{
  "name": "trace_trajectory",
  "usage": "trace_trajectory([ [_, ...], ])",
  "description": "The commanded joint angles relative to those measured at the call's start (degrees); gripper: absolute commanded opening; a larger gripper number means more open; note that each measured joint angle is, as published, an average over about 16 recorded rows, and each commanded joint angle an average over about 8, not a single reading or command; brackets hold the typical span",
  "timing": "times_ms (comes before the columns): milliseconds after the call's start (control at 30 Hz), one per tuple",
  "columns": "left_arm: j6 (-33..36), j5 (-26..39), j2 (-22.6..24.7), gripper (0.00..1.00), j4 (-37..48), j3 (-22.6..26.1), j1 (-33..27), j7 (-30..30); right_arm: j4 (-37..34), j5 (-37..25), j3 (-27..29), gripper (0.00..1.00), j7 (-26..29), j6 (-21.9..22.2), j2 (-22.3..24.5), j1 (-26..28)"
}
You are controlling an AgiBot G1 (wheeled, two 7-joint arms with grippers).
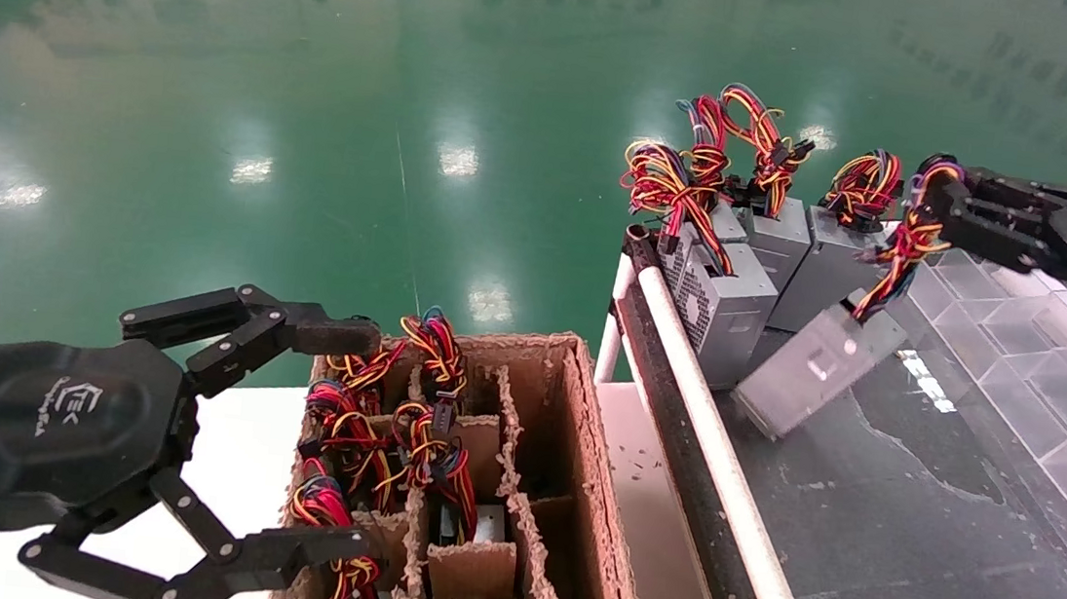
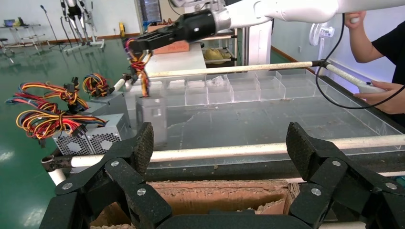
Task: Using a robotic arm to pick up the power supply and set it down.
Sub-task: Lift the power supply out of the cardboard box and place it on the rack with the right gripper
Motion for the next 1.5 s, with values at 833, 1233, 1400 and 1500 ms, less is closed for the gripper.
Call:
trace_trajectory([
  [833, 0.0, 0.0, 0.0, 1.00, 0.0, 0.0, 0.0, 0.0, -7.6, -5.3, -3.4, 0.00, -2.6, 9.2, -8.5, 6.8],
  [1233, 0.0, 0.0, 0.0, 1.00, 0.0, 0.0, 0.0, 0.0, -8.4, -5.6, -3.5, 0.00, -2.8, 5.3, -6.0, 7.6],
  [1400, 0.0, 0.0, 0.0, 1.00, 0.0, 0.0, 0.0, 0.0, -8.0, -6.0, -3.8, 0.00, -2.4, 0.4, -3.9, 8.1],
  [1500, 0.0, 0.0, 0.0, 1.00, 0.0, 0.0, 0.0, 0.0, -7.5, -6.4, -4.1, 0.00, -2.3, -2.7, -2.8, 8.6],
])
